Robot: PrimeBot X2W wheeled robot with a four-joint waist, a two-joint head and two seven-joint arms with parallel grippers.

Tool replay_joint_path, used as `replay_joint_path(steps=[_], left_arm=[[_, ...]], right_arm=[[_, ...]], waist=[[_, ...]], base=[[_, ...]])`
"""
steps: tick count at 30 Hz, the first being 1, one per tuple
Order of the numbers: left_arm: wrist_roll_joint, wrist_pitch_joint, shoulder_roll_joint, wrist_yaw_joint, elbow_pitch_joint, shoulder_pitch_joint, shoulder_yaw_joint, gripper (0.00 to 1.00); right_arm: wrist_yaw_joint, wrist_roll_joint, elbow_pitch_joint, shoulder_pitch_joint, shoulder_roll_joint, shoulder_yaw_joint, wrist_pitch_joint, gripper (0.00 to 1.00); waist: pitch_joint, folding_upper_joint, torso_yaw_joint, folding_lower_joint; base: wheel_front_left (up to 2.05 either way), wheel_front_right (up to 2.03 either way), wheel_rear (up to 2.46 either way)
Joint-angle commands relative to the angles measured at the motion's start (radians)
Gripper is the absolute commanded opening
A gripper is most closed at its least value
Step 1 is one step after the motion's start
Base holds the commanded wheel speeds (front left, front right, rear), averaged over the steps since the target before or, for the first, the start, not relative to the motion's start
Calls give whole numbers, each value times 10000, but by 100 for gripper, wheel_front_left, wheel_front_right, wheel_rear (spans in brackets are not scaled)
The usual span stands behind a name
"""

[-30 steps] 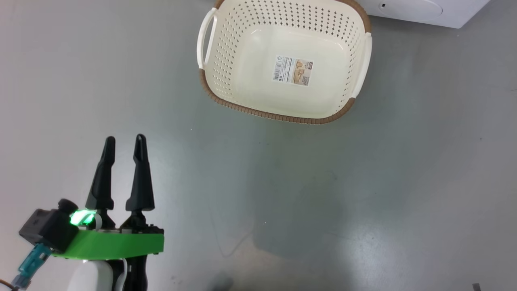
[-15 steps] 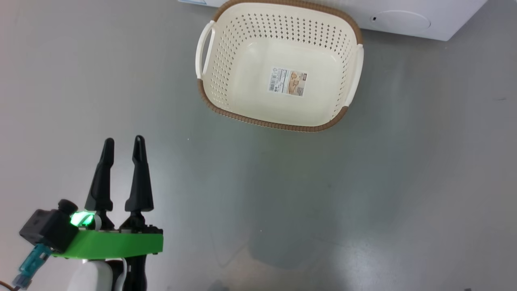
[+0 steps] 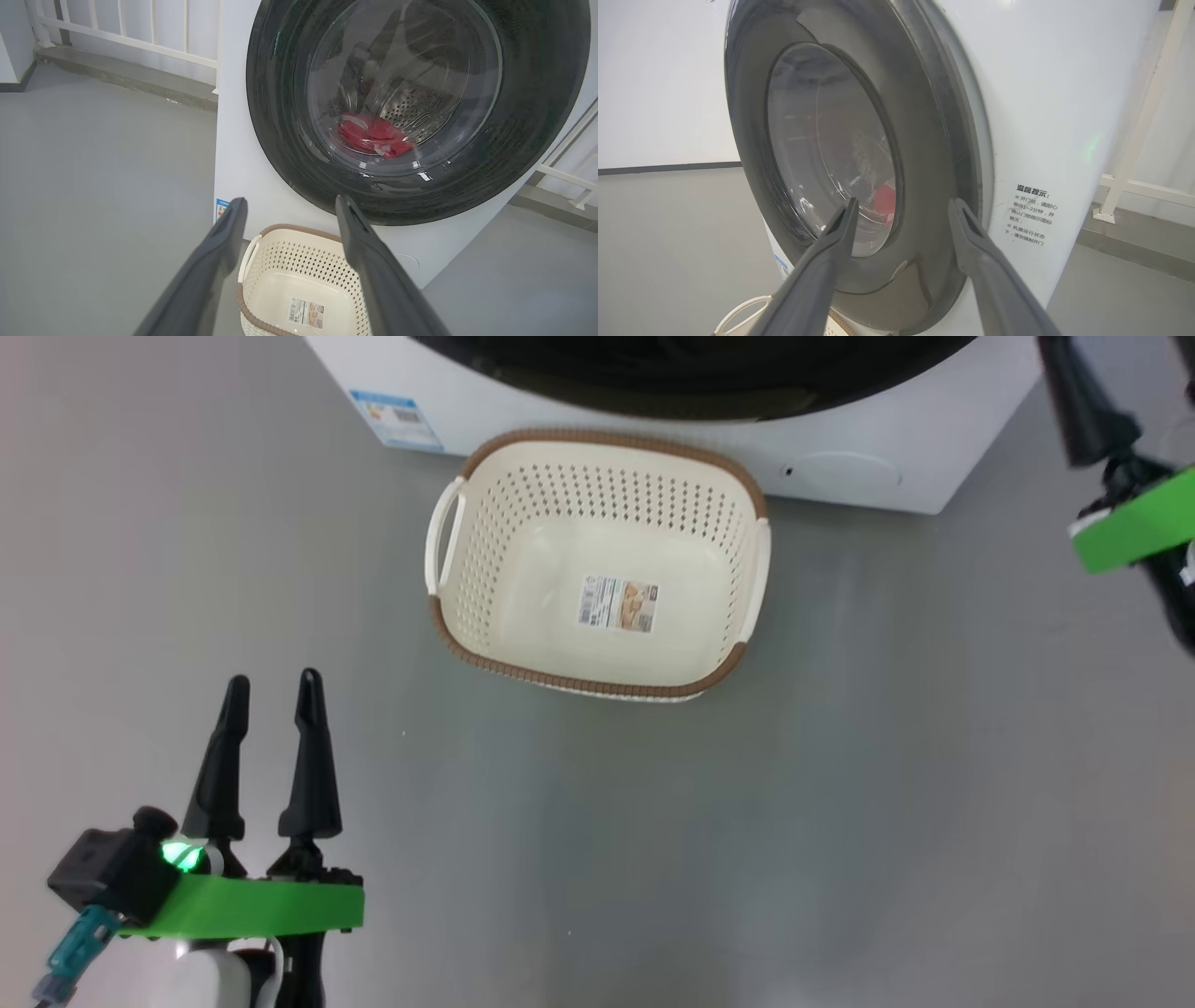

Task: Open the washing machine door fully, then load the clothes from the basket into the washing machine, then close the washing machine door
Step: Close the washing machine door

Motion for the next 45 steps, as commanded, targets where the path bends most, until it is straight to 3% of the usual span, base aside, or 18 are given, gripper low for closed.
replay_joint_path(steps=[1, 15, 30, 45], left_arm=[[208, -78, 202, -85, -87, 169, 460, 100], [673, -78, 202, -178, 131, 691, 803, 100], [443, -78, 415, -190, 22, 1316, 742, 100], [619, -78, 547, -191, -84, 1612, 738, 100]], right_arm=[[-55, 71, -357, 714, 125, -96, -17, 100], [-55, -30, -1007, 3634, 1412, -1059, -17, 100], [-55, -327, -2110, 6368, 2091, -2588, -17, 100], [-55, -744, -2507, 7920, 2439, -3235, -17, 100]], waist=[[-755, 0, -526, 0], [-2331, 0, -1663, 0], [-3363, 0, -2287, 0], [-3637, 0, -2606, 0]], base=[[0, 0, 0], [0, 0, 0], [0, 0, 0], [0, 0, 0]])
